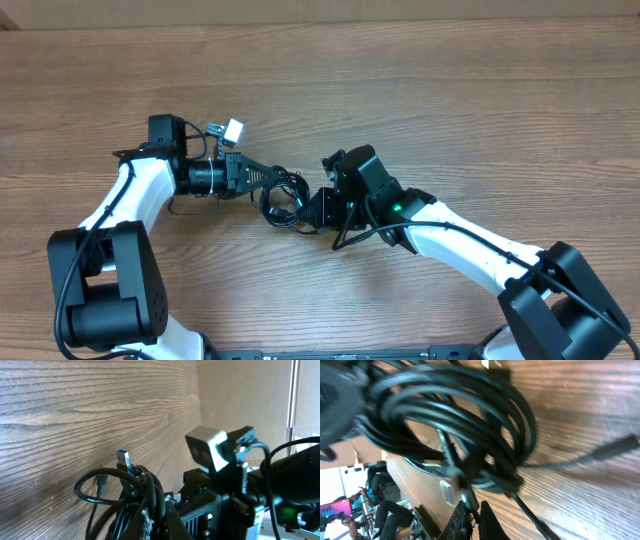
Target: Untangle cables
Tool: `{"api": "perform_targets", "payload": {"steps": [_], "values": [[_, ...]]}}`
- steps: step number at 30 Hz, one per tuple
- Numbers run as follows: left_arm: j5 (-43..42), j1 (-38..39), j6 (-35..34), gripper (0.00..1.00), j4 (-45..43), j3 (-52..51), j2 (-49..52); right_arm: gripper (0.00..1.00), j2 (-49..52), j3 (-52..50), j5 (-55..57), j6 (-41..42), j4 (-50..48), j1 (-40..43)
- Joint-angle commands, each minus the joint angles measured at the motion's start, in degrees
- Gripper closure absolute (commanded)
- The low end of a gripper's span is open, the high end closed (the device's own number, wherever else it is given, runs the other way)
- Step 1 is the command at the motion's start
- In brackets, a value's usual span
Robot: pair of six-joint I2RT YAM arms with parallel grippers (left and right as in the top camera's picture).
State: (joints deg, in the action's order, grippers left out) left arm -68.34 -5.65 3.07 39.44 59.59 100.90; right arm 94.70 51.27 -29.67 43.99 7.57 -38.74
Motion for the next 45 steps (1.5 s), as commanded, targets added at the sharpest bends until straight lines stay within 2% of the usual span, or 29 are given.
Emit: {"api": "perform_targets", "payload": {"steps": [1, 8, 15, 27, 28, 29, 33, 40, 42, 45], "values": [[-1.73, 0.22, -0.52, 0.96, 0.35, 0.57, 0.13, 0.96, -0.72, -0.04, 0.48, 0.68, -1.11, -0.42], [-1.79, 0.22, 4.55, 0.96, 0.94, 0.57, 0.13, 0.96, -0.85, 0.00, -0.98, 0.48, -1.60, 1.40], [-2.25, 0.87, 4.66, 0.96, 0.98, 0.57, 0.13, 0.96, -0.83, 0.00, -3.67, 2.69, -4.57, 2.69], [-3.26, 2.84, 4.63, 0.96, 0.63, 0.57, 0.13, 0.96, -0.81, 0.00, 12.85, 4.57, -4.33, -5.27], [-3.26, 2.84, 4.63, 0.96, 0.63, 0.57, 0.13, 0.94, -0.81, 0.00, 14.34, 4.44, -4.33, -5.55], [-3.28, 2.84, 4.61, 0.96, 0.68, 0.57, 0.13, 0.86, -0.81, 0.00, 16.31, 3.72, -4.35, -5.73], [-3.28, 2.82, 3.72, 0.96, 0.68, 0.57, 0.13, 0.75, -0.83, 0.02, 17.55, -0.85, -4.44, -5.49], [-2.95, 2.82, -1.46, 0.96, 0.59, 0.57, 0.13, 0.61, -0.83, 2.93, 7.98, -6.62, -2.78, -4.24], [-1.88, 2.82, -5.11, 0.96, 0.57, 0.57, 0.13, 0.59, -0.83, 5.07, 5.62, -6.60, -0.66, -4.15], [1.18, 2.78, -14.58, 0.96, 0.59, 0.57, 0.13, 0.59, -0.96, 8.68, 3.89, -6.60, 4.55, -4.15]]}}
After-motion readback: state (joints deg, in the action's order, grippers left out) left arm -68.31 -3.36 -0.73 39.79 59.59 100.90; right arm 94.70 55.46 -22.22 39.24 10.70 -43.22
